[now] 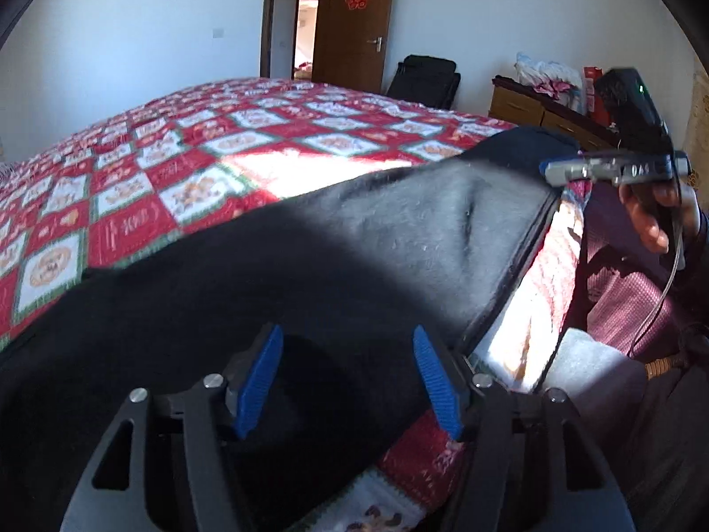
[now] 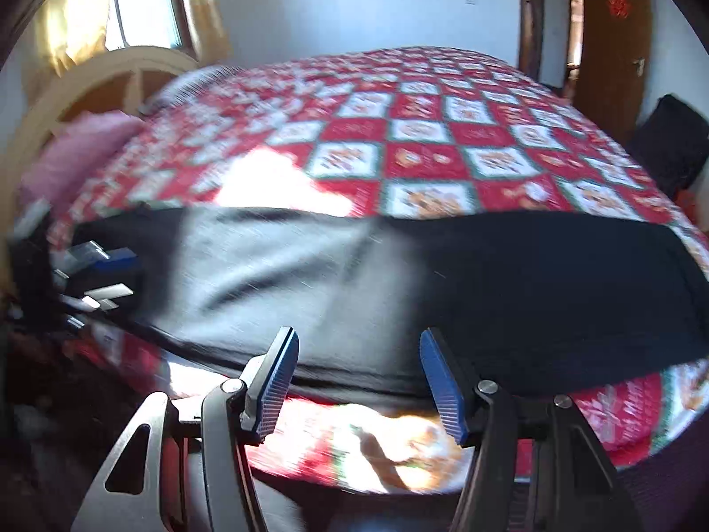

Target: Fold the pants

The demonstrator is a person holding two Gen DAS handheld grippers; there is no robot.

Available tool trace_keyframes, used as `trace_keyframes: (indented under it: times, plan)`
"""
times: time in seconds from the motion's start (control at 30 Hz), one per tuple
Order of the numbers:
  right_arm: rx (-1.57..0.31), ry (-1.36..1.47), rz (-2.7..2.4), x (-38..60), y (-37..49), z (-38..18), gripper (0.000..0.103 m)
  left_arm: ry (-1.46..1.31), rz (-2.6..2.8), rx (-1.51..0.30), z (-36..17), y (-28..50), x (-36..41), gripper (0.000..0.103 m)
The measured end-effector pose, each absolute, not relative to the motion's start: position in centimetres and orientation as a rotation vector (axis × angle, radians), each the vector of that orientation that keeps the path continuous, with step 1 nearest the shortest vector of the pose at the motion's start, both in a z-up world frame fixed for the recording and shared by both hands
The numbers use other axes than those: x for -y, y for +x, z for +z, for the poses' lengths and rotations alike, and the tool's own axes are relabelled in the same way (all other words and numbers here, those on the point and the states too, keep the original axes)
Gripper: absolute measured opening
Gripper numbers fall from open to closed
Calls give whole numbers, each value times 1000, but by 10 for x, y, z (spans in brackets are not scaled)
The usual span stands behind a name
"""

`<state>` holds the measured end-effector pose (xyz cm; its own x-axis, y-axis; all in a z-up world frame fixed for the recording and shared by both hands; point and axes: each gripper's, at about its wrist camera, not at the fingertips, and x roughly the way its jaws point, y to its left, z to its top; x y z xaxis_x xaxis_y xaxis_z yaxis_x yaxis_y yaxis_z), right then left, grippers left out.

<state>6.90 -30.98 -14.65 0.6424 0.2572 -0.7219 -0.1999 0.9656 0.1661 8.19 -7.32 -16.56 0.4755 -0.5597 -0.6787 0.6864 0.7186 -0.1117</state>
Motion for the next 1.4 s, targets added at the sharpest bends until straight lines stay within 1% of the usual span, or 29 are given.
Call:
trace_keyframes:
  times: [0.03, 0.1, 0.17, 0.23, 0.3, 0.33, 0.43, 0.57, 0.63, 0.73, 0.8, 0.9, 0.97, 1.03, 1.17, 1.4]
  plan:
    - [-828, 69, 277, 300, 75, -145, 59, 207, -763, -736, -171, 75, 73, 64]
    - [-874, 39, 293, 280, 95, -151, 59, 256, -757, -709, -173, 62, 77, 70]
    - [-946, 21, 327, 259, 111, -161, 59, 283, -745, -686, -170, 55, 79, 70]
    - [-949, 7, 360, 240, 118, -162, 59, 283, -721, -673, -166, 54, 74, 70]
    - [-929, 0, 403, 224, 122, -155, 59, 269, -686, -651, -160, 58, 60, 71]
    - [-923, 5, 432, 215, 126, -151, 59, 261, -653, -641, -157, 62, 50, 74]
    - [-995, 43, 514, 192, 135, -162, 59, 220, -568, -639, -153, 77, 21, 76]
    - [-1120, -4, 503, 182, 115, -203, 58, 140, -465, -633, -148, 94, -21, 76]
    - [-1138, 6, 503, 187, 99, -213, 58, 122, -434, -632, -149, 98, -33, 76]
    - [-1145, -13, 501, 187, 93, -206, 58, 71, -431, -654, -156, 102, -42, 80]
    - [-1127, -8, 511, 185, 99, -191, 58, 81, -438, -667, -161, 100, -41, 80]
    - [-1058, 20, 555, 171, 121, -161, 58, 103, -439, -670, -167, 93, -37, 80]
    - [-1013, 62, 598, 155, 145, -145, 58, 104, -438, -664, -171, 89, -37, 82]
    - [-1002, 103, 629, 131, 172, -140, 58, 105, -439, -660, -172, 87, -37, 85]
    - [-1036, 156, 718, 71, 224, -150, 58, 103, -445, -656, -173, 85, -37, 88]
    - [-1197, 324, 786, 9, 280, -195, 56, 149, -427, -659, -176, 83, -30, 93]
